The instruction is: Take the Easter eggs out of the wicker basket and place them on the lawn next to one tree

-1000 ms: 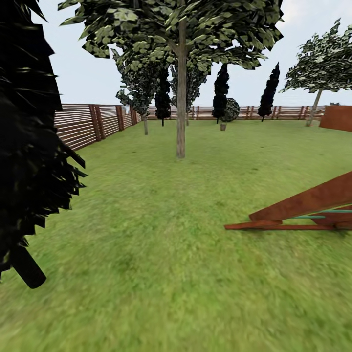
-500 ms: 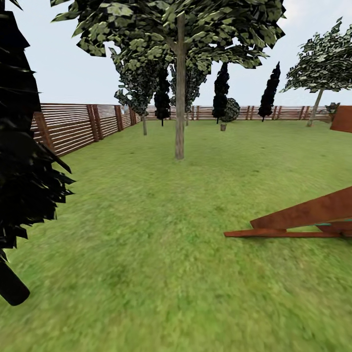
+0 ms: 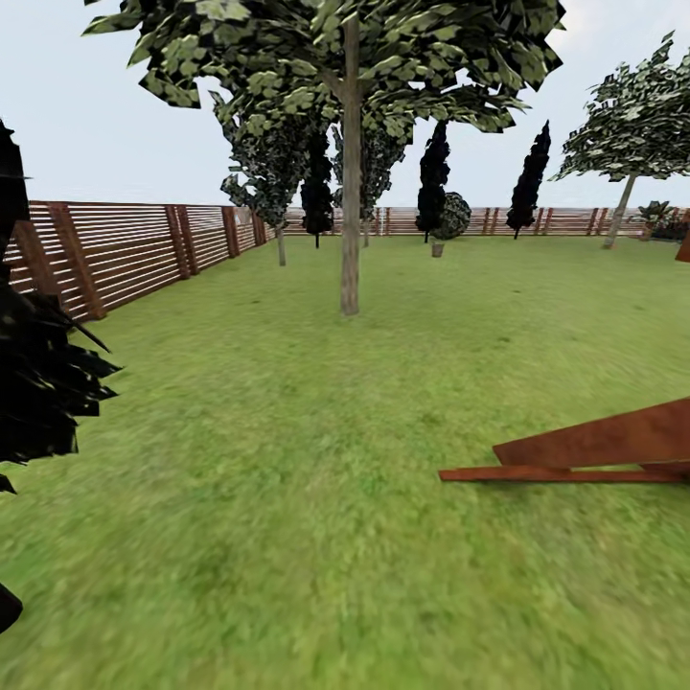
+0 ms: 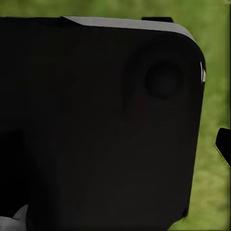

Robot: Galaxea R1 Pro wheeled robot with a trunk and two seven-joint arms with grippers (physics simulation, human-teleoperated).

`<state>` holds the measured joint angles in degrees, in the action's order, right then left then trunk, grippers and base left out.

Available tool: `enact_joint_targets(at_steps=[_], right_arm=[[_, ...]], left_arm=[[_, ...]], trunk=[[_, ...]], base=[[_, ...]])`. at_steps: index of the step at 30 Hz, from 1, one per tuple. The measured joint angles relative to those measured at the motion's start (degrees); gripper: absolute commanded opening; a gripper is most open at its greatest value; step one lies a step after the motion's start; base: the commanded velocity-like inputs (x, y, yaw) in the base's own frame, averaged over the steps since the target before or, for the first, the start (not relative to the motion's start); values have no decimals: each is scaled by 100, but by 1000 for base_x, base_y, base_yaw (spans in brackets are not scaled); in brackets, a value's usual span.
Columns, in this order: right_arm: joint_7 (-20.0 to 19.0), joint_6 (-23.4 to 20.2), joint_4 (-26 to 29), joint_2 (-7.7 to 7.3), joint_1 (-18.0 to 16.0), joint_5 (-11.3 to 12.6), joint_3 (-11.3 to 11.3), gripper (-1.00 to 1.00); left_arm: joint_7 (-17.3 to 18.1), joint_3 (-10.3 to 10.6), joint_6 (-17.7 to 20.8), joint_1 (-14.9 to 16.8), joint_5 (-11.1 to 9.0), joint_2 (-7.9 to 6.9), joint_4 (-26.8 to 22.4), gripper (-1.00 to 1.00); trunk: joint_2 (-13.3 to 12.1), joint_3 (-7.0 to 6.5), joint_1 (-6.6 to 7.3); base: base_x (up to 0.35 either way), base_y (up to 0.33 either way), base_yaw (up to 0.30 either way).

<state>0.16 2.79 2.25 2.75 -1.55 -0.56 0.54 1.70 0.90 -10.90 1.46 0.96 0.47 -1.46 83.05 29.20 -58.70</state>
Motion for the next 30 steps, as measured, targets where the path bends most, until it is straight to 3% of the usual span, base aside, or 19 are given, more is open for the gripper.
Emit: enact_joint_targets(at_steps=[30], right_arm=[[-9,-1,-9,6,0,0,-23,100]], left_arm=[[0,0,-3,0,0,-1,0,100]], trunk=[[0,14,0]], base=[[328,-2,41]])
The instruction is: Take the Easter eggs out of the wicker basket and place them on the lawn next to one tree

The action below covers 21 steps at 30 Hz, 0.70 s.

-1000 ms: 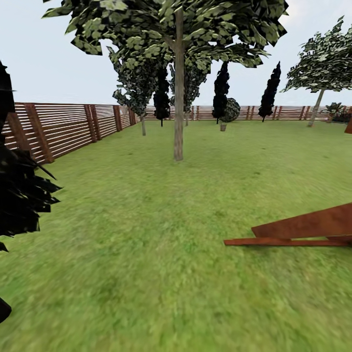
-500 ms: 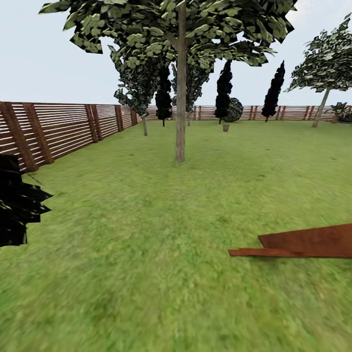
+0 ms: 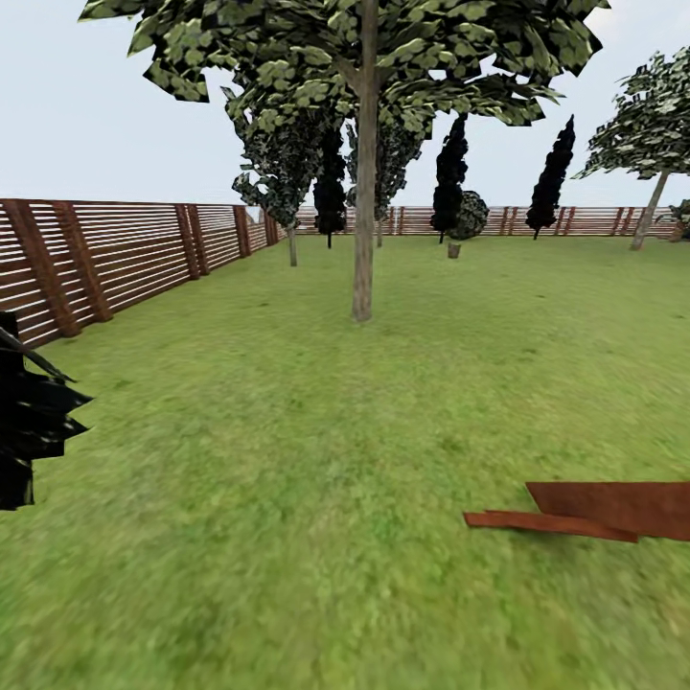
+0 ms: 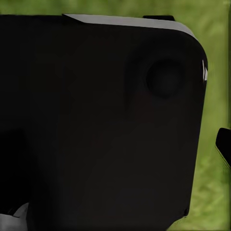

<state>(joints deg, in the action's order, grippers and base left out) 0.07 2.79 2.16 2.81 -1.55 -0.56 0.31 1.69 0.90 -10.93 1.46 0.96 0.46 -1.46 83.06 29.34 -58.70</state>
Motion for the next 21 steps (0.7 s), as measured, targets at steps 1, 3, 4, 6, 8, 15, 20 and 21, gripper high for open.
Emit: enact_joint_targets(at_steps=[1,3,4,6,8,15,20,21], right_arm=[[0,0,0,0,0,0,0,100],[1,0,0,0,0,0,0,100],[1,1,0,0,0,0,0,100],[1,1,0,0,0,0,0,100],[1,0,0,0,0,0,0,100],[1,-2,0,0,0,0,0,100],[1,-1,-1,0,-1,0,0,100],[1,-1,-1,0,0,0,0,100]], left_arm=[[0,0,-1,0,0,0,0,100],[0,0,0,0,0,-1,0,100],[0,0,-1,0,0,-1,0,100],[0,0,-2,0,0,-1,0,100],[0,0,0,0,0,-1,0,100],[0,0,1,0,0,-1,0,100],[0,-1,-1,-1,0,-1,-1,100],[0,-2,0,0,0,-1,-1,100]], trunk=[[0,0,0],[0,0,0],[0,0,0],[0,0,0],[0,0,0],[0,0,0],[0,0,0],[0,0,0]], base=[[331,0,2],[332,0,1],[334,0,1],[335,0,0],[336,0,0],[338,0,10],[339,0,128],[339,0,70]])
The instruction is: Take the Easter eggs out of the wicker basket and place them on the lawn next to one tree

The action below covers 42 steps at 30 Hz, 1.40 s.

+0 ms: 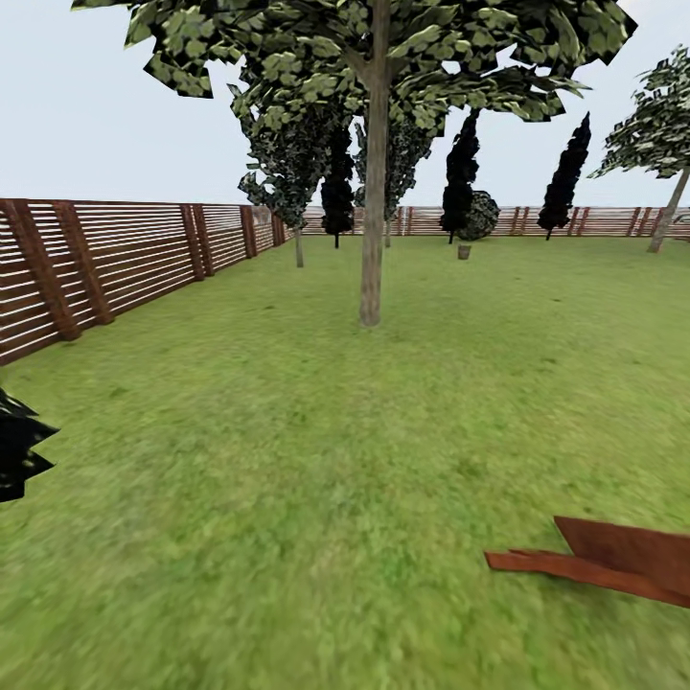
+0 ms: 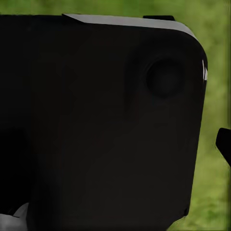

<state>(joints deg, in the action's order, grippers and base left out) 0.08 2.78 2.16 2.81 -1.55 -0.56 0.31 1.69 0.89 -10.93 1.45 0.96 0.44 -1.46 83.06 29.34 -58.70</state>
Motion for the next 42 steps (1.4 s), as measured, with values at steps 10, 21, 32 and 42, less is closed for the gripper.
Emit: enact_joint_targets(at_steps=[10,21,32,42], right_arm=[[0,1,1,0,0,0,0,100],[0,0,1,0,0,0,0,100],[0,0,1,0,0,0,0,100],[0,1,1,0,0,0,0,100]], left_arm=[[0,0,-31,0,0,0,1,100],[1,-5,-109,1,0,0,1,100],[1,1,-114,1,0,0,1,100],[4,2,-115,1,0,0,1,100]], trunk=[[0,0,0],[0,0,0],[0,0,0],[0,0,0]], base=[[339,0,19],[339,0,1],[339,0,0],[339,0,0]])
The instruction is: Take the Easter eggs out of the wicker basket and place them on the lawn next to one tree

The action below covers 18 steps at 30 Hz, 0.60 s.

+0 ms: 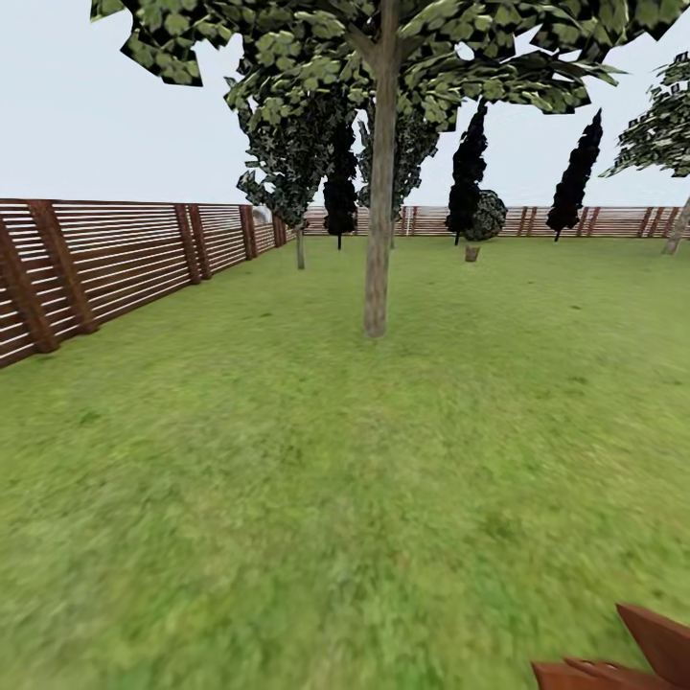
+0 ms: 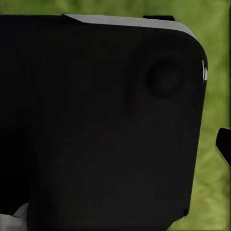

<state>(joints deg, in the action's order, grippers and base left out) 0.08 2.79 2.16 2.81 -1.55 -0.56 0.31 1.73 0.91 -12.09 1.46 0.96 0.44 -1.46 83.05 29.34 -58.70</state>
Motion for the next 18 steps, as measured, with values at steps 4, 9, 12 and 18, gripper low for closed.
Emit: enact_joint_targets(at_steps=[4,9,12,18], right_arm=[[0,-1,0,0,0,0,0,100],[0,-1,0,0,0,0,0,100],[0,-2,0,0,0,0,0,100],[0,0,0,0,0,0,0,100]], left_arm=[[-1,0,0,0,0,0,0,100],[-1,0,-2,0,0,0,0,100],[-1,0,-2,0,0,0,0,100],[1,0,-2,0,0,0,0,100]], trunk=[[0,0,0],[0,0,0],[0,0,0],[0,0,0]], base=[[339,0,0],[339,0,0],[339,0,0],[339,0,0]])
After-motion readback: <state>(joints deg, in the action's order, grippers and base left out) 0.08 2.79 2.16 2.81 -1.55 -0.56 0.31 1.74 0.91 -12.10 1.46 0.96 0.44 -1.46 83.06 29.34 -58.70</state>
